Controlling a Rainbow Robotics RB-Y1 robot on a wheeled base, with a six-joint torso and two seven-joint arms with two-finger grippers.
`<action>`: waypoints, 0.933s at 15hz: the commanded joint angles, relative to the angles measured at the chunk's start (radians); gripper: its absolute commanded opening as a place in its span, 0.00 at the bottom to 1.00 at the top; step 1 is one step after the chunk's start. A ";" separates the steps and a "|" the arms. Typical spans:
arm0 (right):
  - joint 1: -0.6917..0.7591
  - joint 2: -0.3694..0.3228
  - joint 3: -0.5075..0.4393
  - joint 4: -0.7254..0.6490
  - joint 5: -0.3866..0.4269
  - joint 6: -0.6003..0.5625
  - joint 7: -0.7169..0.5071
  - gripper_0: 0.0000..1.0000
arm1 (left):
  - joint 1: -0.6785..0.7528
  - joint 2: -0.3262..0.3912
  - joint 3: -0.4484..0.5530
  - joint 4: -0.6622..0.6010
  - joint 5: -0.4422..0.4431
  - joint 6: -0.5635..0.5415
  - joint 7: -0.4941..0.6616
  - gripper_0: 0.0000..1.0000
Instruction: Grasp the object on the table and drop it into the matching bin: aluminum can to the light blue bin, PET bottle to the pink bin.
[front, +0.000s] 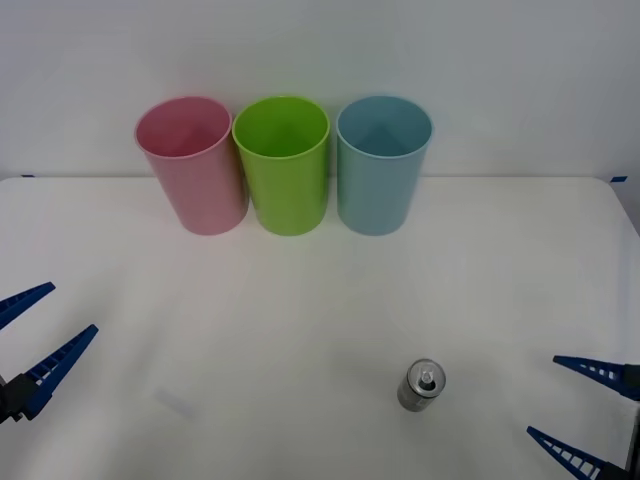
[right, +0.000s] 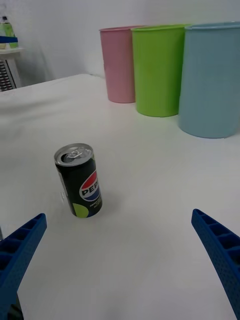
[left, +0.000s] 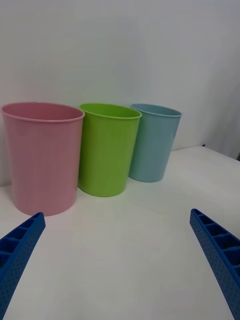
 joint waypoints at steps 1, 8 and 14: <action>-0.035 0.007 0.021 0.036 0.049 -0.017 0.008 1.00 | 0.000 0.000 0.000 0.000 0.000 0.000 0.000 1.00; -0.079 0.014 0.154 0.063 0.051 0.058 0.033 1.00 | 0.000 0.000 0.000 0.000 0.000 0.000 0.000 1.00; -0.113 0.073 0.222 0.061 0.092 0.129 0.051 1.00 | 0.000 0.000 0.000 0.000 0.000 0.000 0.000 1.00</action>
